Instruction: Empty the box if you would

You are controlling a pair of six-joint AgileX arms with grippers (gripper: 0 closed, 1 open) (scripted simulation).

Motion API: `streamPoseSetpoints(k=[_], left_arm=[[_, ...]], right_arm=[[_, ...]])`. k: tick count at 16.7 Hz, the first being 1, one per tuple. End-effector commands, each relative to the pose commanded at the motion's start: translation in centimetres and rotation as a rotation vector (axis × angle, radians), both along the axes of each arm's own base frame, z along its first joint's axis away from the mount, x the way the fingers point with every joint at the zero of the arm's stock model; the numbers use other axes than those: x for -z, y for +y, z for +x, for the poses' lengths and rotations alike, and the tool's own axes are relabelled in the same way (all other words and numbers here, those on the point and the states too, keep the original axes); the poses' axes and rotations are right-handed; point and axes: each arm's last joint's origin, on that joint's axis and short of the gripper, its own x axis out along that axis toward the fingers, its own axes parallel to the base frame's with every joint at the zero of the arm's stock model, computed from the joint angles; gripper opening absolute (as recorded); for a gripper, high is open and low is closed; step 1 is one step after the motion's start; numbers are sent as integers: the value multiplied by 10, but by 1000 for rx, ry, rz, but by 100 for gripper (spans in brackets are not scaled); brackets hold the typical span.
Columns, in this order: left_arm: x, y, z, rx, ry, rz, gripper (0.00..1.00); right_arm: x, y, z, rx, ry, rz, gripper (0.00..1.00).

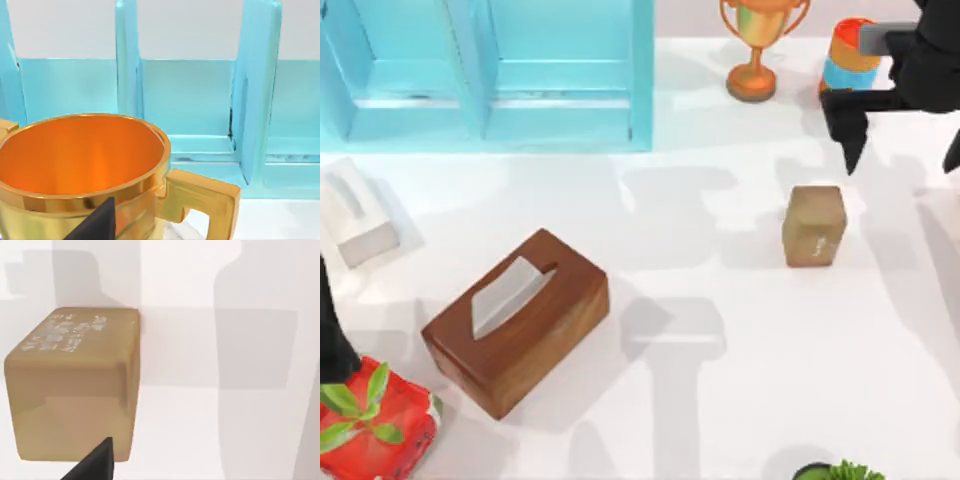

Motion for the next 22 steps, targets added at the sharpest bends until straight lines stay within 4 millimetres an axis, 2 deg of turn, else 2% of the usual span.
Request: streamPoseSetpoints(k=[3, 6, 7, 9, 12, 17, 19, 22], left_arm=[[0, 0, 0, 0, 0, 0, 100], [0, 0, 0, 0, 0, 0, 100], [0, 0, 0, 0, 0, 0, 100], [0, 0, 0, 0, 0, 0, 100], [0, 0, 0, 0, 0, 0, 100], [0, 0, 0, 0, 0, 0, 100], [0, 0, 0, 0, 0, 0, 100], [0, 0, 0, 0, 0, 0, 100]], right_arm=[[-11, -87, -3, 20, 0, 3, 100], [-21, -177, -26, 47, -1, 6, 100], [-24, -200, -36, 52, -2, 6, 100], [-29, -234, -55, 54, -3, 7, 100], [-33, -253, -70, 55, -6, 6, 100], [-32, -253, -68, 53, -5, 5, 100], [-22, -255, -63, 54, -5, 6, 100], [3, -260, -59, 57, -5, 5, 100]])
